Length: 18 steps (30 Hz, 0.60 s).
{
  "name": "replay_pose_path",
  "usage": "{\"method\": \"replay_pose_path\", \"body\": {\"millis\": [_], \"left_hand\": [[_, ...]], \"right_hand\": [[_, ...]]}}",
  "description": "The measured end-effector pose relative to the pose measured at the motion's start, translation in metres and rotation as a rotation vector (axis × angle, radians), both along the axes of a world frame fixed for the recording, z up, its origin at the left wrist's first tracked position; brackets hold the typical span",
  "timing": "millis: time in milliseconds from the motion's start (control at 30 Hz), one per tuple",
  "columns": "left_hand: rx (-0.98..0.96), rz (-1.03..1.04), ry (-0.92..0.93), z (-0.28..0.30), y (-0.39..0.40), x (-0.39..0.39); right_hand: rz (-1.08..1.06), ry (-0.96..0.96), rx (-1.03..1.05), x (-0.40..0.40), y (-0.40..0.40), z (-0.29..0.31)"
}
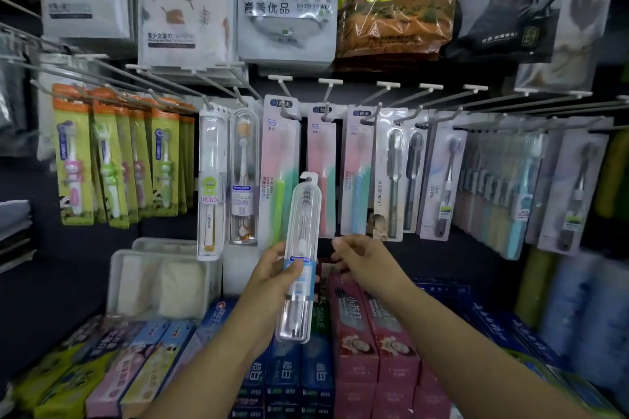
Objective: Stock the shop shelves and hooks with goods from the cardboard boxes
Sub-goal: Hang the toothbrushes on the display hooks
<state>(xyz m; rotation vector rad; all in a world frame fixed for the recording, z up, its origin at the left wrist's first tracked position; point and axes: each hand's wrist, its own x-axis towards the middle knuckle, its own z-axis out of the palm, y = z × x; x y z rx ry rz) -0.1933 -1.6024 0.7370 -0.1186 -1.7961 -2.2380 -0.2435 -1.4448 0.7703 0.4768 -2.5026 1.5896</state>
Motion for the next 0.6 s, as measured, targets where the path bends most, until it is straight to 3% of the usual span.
{"method": "replay_pose_path", "body": {"millis": [167,600], "left_hand": [[-0.017,-0.034,0.035,-0.006,0.009,0.011],[-0.191,0.040,0.051,-0.013,0.014,0.042]], "right_hand": [[0.158,0.047,-0.042,0.033,-0.006,-0.003],[0.289,-0.006,-0.169,0.059,-0.007,-0.018]]}}
